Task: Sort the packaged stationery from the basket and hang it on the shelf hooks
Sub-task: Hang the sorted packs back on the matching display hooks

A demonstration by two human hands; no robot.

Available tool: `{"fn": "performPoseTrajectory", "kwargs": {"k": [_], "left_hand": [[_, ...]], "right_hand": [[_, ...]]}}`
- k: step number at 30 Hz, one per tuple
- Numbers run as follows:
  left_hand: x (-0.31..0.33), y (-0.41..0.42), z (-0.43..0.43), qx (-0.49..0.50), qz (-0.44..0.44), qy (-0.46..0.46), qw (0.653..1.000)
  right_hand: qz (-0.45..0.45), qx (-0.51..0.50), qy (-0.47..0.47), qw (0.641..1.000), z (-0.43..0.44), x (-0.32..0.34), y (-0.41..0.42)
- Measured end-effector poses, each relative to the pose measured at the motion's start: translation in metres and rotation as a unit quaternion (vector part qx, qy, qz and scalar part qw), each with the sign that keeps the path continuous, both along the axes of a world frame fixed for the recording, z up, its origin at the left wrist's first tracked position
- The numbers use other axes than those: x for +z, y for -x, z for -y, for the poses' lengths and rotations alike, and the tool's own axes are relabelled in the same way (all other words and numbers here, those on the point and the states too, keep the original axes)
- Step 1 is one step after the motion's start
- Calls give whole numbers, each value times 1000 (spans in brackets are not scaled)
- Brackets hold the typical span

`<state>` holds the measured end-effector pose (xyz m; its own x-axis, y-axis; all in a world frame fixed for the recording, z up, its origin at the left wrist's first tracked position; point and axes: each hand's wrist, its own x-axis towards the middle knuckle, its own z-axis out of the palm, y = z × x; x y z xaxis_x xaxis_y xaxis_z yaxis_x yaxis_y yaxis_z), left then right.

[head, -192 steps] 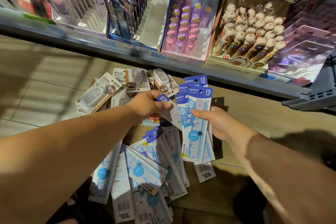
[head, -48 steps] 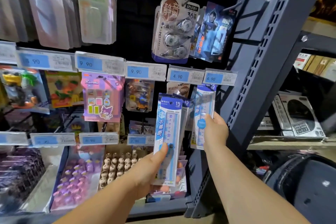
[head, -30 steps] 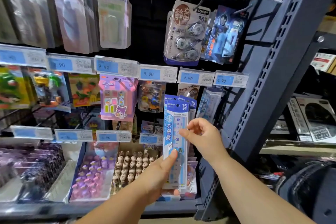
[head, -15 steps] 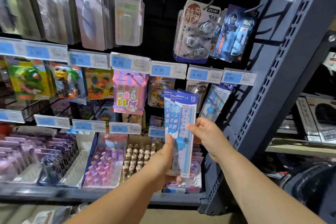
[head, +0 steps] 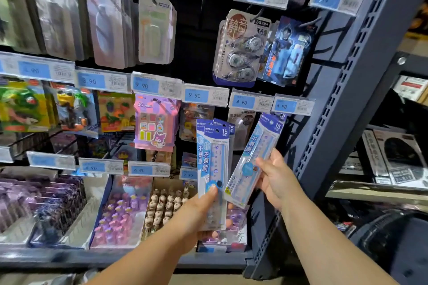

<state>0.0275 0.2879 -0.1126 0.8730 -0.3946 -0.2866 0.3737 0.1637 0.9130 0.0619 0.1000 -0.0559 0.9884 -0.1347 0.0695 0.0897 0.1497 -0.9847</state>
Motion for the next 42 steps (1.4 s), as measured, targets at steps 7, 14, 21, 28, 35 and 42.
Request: {"fn": "performPoseTrajectory", "kwargs": {"k": [7,14,21,28,35,42], "left_hand": [[-1,-4,8,-24,16,2,1000],[-15,-12,15,-20,29,-4,999],[-16,-18,15,-30,41,-12,999],[-19,-24,16,-16,51,-27,998],[-11,-18,18,2,21,-13,1000],[0,-9,14,-7,1,23,1000]], "right_hand": [[29,-101,-28,994,28,-8,-3],[13,-197,20,980,33,-14,-11],[26,-227,48,972,34,-6,-29],[-20,-330,76,941,28,-5,-42],[36,-285,214,934,-2,4,-22],[71,-51,268,959,-25,-1,-8]]}}
